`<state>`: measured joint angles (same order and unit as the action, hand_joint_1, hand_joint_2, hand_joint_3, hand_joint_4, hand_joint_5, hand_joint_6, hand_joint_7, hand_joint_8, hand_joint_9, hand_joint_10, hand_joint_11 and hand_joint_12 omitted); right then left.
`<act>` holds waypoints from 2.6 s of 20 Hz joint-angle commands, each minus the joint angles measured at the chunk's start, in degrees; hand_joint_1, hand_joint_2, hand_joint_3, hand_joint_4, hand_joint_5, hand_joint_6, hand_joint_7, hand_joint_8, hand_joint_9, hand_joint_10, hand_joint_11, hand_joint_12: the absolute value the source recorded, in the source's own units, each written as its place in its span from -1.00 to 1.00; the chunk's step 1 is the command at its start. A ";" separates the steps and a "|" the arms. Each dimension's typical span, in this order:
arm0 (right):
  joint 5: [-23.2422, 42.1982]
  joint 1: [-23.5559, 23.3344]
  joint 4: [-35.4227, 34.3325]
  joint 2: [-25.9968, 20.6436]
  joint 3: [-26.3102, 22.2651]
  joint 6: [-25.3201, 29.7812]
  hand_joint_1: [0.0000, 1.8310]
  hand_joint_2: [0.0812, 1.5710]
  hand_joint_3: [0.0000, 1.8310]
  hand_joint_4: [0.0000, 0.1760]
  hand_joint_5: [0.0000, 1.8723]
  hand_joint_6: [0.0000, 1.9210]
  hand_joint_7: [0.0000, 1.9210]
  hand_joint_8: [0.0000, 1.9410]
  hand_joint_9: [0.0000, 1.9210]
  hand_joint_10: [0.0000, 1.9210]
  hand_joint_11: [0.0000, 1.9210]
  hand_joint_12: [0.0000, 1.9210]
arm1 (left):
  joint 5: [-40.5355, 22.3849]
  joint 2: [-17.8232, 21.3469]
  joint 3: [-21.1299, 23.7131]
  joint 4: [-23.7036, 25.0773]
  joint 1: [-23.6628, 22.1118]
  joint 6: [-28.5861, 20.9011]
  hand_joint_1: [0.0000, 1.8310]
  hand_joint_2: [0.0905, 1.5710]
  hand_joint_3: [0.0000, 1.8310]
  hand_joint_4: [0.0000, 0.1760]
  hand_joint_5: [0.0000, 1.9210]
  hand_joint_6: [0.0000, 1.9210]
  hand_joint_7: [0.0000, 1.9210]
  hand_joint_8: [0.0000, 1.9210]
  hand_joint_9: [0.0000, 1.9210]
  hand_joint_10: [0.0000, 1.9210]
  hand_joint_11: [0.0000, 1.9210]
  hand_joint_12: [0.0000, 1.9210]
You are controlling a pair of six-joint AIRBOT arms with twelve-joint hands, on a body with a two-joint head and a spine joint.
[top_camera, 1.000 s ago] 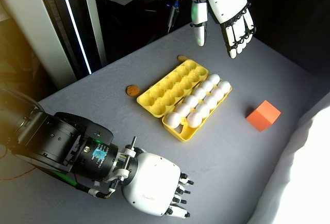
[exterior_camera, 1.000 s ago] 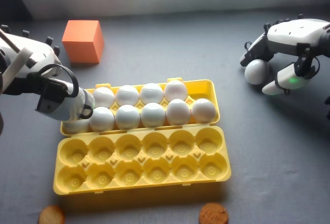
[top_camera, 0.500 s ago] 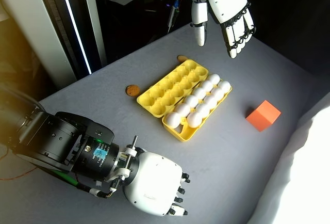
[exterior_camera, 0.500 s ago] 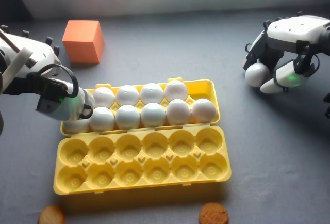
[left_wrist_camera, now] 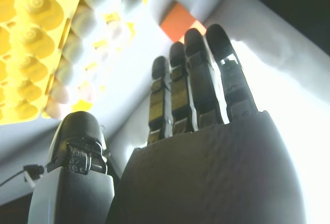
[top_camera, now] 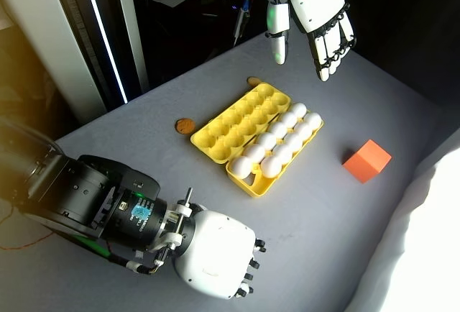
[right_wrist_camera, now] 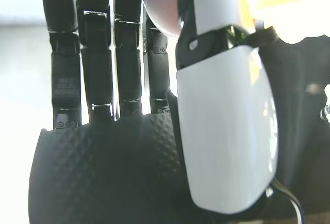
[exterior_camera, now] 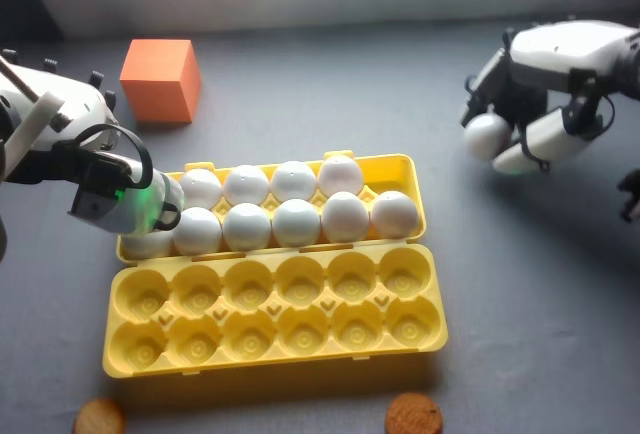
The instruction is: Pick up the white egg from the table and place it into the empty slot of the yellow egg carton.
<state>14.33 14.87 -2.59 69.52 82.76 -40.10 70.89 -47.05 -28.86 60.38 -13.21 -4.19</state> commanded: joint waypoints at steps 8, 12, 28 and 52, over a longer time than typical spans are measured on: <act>9.77 -4.41 18.31 -1.49 -2.05 27.45 0.35 0.33 -1.00 -0.77 0.12 -0.04 0.17 -0.24 0.19 -0.64 -0.31 0.22 | 0.43 0.37 -0.05 4.92 -0.54 0.15 -1.00 0.63 -1.00 -1.00 -0.71 -0.99 -0.67 -0.99 -0.64 -0.99 -1.00 -0.01; 9.58 -4.37 23.63 -0.65 -3.46 29.26 0.35 0.34 -1.00 -0.94 0.07 -0.02 0.18 -0.21 0.17 -0.59 -0.37 0.27 | 0.43 0.37 -0.05 4.92 -0.54 0.15 -1.00 0.63 -1.00 -1.00 -0.75 -1.00 -0.69 -1.00 -0.65 -1.00 -1.00 -0.04; 9.09 -1.41 22.33 3.66 -1.15 27.89 0.33 0.39 -0.99 -1.00 0.07 0.07 0.00 -0.02 -0.05 -0.48 -0.53 0.37 | 0.55 0.33 -0.05 4.92 -0.54 0.13 -1.00 0.63 -1.00 -1.00 -0.72 -0.99 -0.63 -0.99 -0.58 -0.98 -1.00 0.12; 10.45 -6.83 37.16 -10.28 -13.34 16.89 -0.18 0.39 -1.00 -1.00 -0.71 -1.00 -0.73 -0.99 -0.73 -1.00 -1.00 -0.15 | 0.47 0.35 -0.07 4.93 -0.67 0.12 -1.00 0.64 -1.00 -1.00 -0.72 -1.00 -0.65 -1.00 -0.60 -0.99 -1.00 0.10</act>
<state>19.05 9.08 35.68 60.40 69.95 -21.19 70.87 -47.05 -28.86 60.36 -13.21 -4.34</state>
